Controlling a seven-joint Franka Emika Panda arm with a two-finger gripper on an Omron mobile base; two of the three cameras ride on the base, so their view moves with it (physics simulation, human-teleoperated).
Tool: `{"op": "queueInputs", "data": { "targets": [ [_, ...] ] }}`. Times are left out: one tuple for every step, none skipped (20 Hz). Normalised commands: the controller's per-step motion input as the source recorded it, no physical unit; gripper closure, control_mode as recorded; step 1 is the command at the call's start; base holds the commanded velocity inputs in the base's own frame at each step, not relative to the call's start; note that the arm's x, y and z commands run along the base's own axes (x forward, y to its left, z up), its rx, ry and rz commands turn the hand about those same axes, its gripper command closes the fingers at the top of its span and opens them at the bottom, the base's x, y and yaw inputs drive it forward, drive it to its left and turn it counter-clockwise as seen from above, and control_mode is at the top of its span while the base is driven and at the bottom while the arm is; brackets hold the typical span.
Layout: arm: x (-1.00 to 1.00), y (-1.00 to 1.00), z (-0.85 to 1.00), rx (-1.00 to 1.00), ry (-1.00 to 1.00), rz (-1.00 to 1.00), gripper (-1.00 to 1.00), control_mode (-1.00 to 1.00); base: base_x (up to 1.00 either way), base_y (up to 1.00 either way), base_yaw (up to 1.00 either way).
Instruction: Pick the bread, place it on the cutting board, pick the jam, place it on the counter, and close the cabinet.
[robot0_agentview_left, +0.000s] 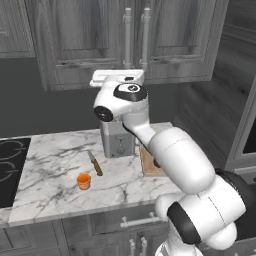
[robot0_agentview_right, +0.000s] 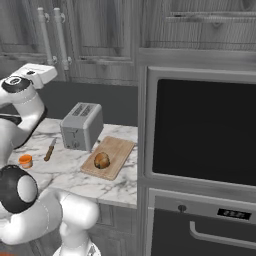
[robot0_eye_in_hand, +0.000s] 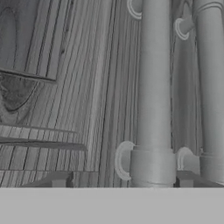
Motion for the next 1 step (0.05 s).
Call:
{"op": "queueInputs", "data": {
  "targets": [
    [0.41, 0.00, 0.00, 0.04, 0.00, 0.01, -1.00, -1.00, 0.00, 0.00, 0.00]
  ]
}}
